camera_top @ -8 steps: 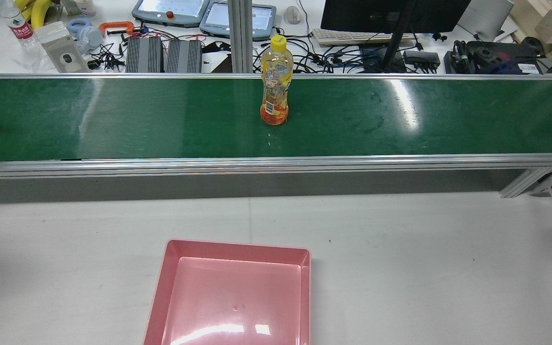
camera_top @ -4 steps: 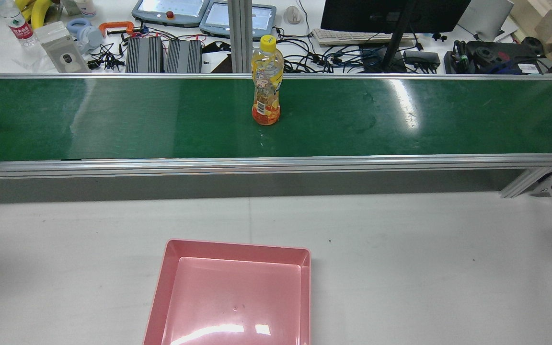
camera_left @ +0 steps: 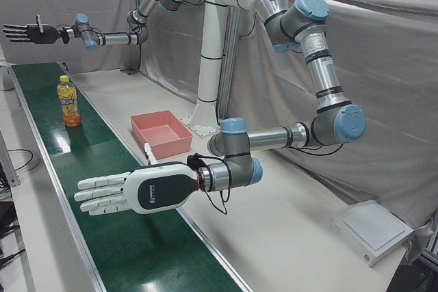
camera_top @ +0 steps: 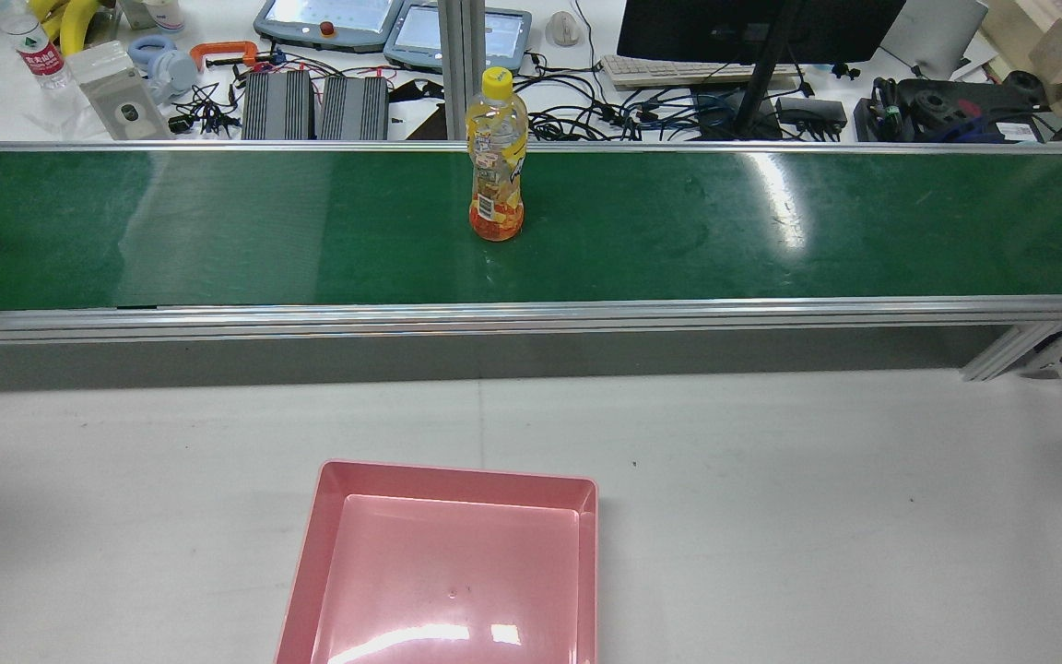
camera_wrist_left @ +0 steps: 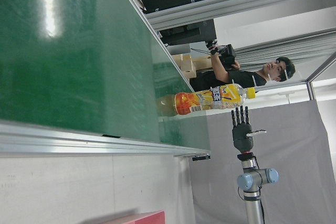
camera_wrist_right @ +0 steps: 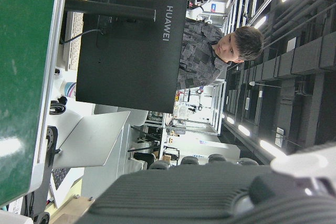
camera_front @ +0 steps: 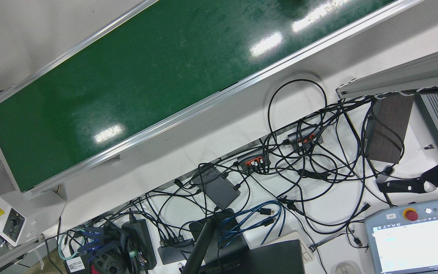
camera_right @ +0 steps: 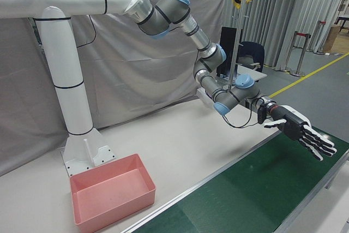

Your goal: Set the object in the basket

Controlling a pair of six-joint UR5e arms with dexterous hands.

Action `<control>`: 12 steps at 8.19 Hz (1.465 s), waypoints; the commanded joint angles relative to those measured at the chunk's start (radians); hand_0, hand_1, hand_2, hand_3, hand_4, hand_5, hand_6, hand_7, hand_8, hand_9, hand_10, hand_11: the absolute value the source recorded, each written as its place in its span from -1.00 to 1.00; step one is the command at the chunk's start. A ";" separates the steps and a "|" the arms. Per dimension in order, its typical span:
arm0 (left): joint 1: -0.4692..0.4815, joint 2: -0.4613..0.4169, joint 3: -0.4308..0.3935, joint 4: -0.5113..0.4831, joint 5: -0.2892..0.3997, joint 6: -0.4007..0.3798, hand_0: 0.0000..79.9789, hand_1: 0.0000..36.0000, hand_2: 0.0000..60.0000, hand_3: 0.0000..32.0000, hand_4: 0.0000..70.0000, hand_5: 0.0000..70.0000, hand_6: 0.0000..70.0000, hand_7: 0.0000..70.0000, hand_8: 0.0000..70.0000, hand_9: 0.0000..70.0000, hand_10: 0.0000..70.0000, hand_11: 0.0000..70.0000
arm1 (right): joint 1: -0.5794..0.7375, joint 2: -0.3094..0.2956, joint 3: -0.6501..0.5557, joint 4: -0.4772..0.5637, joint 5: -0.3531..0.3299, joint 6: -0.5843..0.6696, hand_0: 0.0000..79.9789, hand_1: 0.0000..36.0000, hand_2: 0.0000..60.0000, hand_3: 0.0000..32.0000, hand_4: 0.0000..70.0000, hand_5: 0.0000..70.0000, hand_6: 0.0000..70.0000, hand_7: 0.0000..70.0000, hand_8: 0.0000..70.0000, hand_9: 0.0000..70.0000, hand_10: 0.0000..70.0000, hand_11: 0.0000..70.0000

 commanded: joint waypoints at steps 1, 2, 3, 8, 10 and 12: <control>0.002 0.000 0.001 0.000 -0.001 0.000 0.27 -0.30 -1.00 -1.00 -0.91 -0.95 -1.00 -1.00 -1.00 -1.00 -0.87 -0.75 | 0.000 0.000 0.000 0.000 0.000 0.000 -1.00 -1.00 -1.00 -1.00 -1.00 -1.00 -1.00 -1.00 -1.00 -1.00 -1.00 -1.00; 0.006 -0.008 -0.001 0.002 -0.001 0.001 0.27 -0.32 -1.00 -1.00 -0.89 -0.94 -1.00 -1.00 -1.00 -1.00 -0.86 -0.74 | 0.000 0.000 0.000 0.000 0.000 0.000 -1.00 -1.00 -1.00 -1.00 -1.00 -1.00 -1.00 -1.00 -1.00 -1.00 -1.00 -1.00; 0.006 -0.020 -0.008 0.015 -0.001 0.001 0.28 -0.31 -1.00 -1.00 -0.88 -0.93 -1.00 -1.00 -1.00 -1.00 -0.87 -0.75 | 0.000 0.000 0.000 0.000 0.000 0.000 -1.00 -1.00 -1.00 -1.00 -1.00 -1.00 -1.00 -1.00 -1.00 -1.00 -1.00 -1.00; 0.060 -0.159 -0.008 0.133 -0.004 0.020 0.30 -0.33 -1.00 -1.00 -0.86 -0.94 -1.00 -1.00 -1.00 -1.00 -0.86 -0.74 | 0.000 0.000 0.000 0.000 0.000 0.000 -1.00 -1.00 -1.00 -1.00 -1.00 -1.00 -1.00 -1.00 -1.00 -1.00 -1.00 -1.00; 0.069 -0.179 -0.008 0.149 -0.004 0.075 0.28 -0.35 -1.00 -1.00 -0.87 -0.95 -1.00 -1.00 -1.00 -1.00 -0.86 -0.75 | 0.000 0.000 0.002 0.000 0.000 0.000 -1.00 -1.00 -1.00 -1.00 -1.00 -1.00 -1.00 -1.00 -1.00 -1.00 -1.00 -1.00; 0.129 -0.222 -0.008 0.169 -0.004 0.093 0.27 -0.38 -1.00 -1.00 -0.89 -0.95 -1.00 -1.00 -1.00 -1.00 -0.85 -0.74 | 0.000 0.000 0.002 0.000 0.000 0.000 -1.00 -1.00 -1.00 -1.00 -1.00 -1.00 -1.00 -1.00 -1.00 -1.00 -1.00 -1.00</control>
